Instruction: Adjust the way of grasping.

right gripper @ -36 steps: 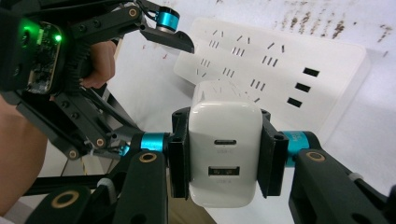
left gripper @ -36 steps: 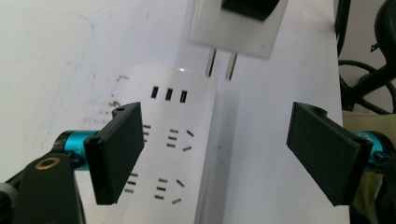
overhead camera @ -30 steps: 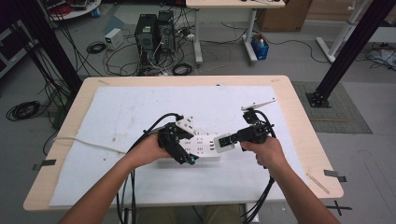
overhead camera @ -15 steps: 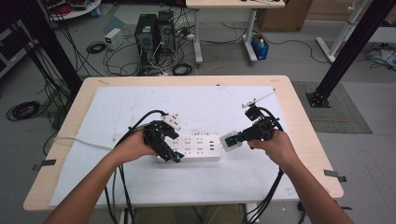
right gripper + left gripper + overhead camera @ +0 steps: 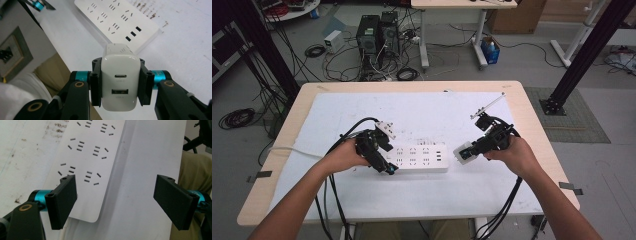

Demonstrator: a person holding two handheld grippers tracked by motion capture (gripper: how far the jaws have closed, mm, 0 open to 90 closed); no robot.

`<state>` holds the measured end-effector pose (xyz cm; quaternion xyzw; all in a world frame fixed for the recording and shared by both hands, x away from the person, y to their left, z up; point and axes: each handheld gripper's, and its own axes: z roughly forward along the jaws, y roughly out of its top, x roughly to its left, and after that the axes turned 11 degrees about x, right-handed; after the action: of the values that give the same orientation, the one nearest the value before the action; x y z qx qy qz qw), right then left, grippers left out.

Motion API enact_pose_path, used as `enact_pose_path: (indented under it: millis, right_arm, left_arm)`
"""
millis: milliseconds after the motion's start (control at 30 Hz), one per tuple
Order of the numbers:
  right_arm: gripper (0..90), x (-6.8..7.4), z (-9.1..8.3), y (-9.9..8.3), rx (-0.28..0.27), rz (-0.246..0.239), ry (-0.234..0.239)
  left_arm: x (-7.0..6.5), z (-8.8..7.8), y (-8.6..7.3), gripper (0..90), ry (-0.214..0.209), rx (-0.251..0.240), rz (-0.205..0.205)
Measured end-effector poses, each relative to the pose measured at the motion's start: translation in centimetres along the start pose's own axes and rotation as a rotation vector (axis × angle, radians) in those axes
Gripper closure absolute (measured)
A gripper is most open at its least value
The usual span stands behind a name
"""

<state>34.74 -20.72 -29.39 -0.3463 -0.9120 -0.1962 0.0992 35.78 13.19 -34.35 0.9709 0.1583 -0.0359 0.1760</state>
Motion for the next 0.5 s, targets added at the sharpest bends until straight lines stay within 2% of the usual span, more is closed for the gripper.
enact_pose_path:
  millis: [100, 200, 300, 333, 367, 400, 467, 500]
  right_arm:
    - [62.3, 0.2, -0.3, 0.0, 0.023, -0.048, -0.033]
    - [62.3, 0.3, -0.7, -0.1, 0.049, -0.073, -0.059]
    - [62.3, 0.3, -1.0, -0.3, 0.078, -0.128, -0.096]
    - [62.4, 0.4, -1.1, -0.3, 0.086, -0.141, -0.107]
    - [62.4, 0.3, -1.3, -0.4, 0.112, -0.173, -0.136]
    - [62.4, 0.3, -1.3, -0.4, 0.112, -0.173, -0.136]
    - [62.3, 0.3, -1.3, -0.4, 0.145, -0.203, -0.169]
    - [62.4, 0.3, -1.4, -0.4, 0.166, -0.217, -0.194]
  left_arm:
    - [0.2, -0.5, -0.4, 19.1, -0.009, 0.019, 0.005]
    - [0.4, -1.0, -1.0, 19.1, -0.023, 0.052, 0.029]
    - [0.6, -1.3, -1.7, 19.1, -0.044, 0.045, 0.027]
    - [0.7, -1.4, -1.9, 19.2, -0.044, 0.043, 0.022]
    - [0.7, -1.5, -2.1, 19.1, -0.042, 0.048, 0.016]
    - [0.8, -1.6, -2.3, 19.1, -0.040, 0.054, 0.017]
    - [0.9, -1.7, -2.7, 19.1, -0.027, 0.079, 0.034]
    - [0.9, -1.7, -2.9, 19.2, -0.027, 0.073, 0.029]
